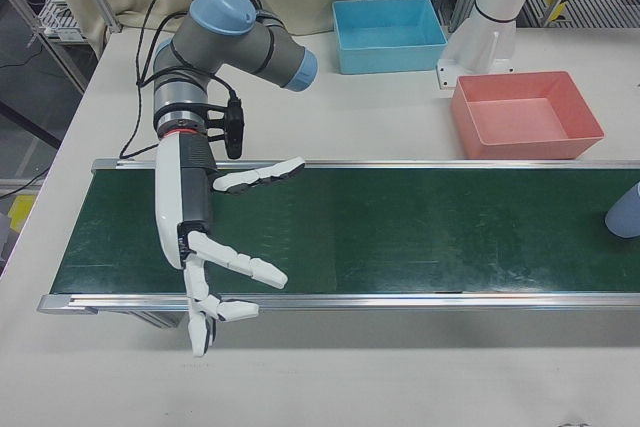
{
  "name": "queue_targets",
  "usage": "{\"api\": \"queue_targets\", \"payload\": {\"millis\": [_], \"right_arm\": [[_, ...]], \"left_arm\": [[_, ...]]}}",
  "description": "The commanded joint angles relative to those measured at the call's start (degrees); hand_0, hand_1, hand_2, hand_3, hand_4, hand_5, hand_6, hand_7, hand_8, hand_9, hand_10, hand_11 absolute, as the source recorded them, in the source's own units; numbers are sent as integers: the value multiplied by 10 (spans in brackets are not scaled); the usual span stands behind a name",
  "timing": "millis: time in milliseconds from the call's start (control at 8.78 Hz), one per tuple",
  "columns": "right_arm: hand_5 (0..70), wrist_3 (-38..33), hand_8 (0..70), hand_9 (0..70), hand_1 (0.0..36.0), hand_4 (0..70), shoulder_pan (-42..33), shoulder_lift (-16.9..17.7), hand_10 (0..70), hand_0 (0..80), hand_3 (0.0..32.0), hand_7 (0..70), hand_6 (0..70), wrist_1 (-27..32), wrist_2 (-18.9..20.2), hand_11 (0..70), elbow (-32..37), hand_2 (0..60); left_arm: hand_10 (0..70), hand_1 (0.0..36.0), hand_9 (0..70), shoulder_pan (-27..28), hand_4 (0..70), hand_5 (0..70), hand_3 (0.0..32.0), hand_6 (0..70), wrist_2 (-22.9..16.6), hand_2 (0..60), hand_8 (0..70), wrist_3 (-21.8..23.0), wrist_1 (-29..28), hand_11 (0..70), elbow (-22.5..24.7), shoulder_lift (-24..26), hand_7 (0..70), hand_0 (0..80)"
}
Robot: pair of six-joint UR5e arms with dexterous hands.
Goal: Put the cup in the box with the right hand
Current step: 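Raise the right hand over the belt toward the blue cup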
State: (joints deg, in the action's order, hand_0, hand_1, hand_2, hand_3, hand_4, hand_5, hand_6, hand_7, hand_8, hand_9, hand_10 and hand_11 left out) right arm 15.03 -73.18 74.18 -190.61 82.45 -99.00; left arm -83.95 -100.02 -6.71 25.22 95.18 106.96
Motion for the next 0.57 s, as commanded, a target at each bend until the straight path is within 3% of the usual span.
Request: {"api": "queue_targets", "payload": {"millis": [0, 228, 455], "right_arm": [[48, 1, 5, 59, 113, 277, 39, 7, 25, 551, 0, 368, 75, -6, -6, 54, -6, 0], [49, 4, 4, 53, 109, 259, 59, 11, 25, 548, 0, 339, 71, -3, -7, 53, 14, 0], [49, 16, 2, 45, 106, 250, 67, -14, 28, 545, 0, 296, 62, 0, -19, 58, 14, 0]], "left_arm": [[0, 0, 0, 0, 0, 0, 0, 0, 0, 0, 0, -1, -2, 0, 0, 0, 0, 0], [0, 0, 0, 1, 0, 0, 0, 0, 0, 0, 0, -1, -3, 0, 0, 0, 0, 0], [0, 0, 0, 0, 0, 0, 0, 0, 0, 0, 0, -1, -3, 0, 0, 0, 0, 0]]}}
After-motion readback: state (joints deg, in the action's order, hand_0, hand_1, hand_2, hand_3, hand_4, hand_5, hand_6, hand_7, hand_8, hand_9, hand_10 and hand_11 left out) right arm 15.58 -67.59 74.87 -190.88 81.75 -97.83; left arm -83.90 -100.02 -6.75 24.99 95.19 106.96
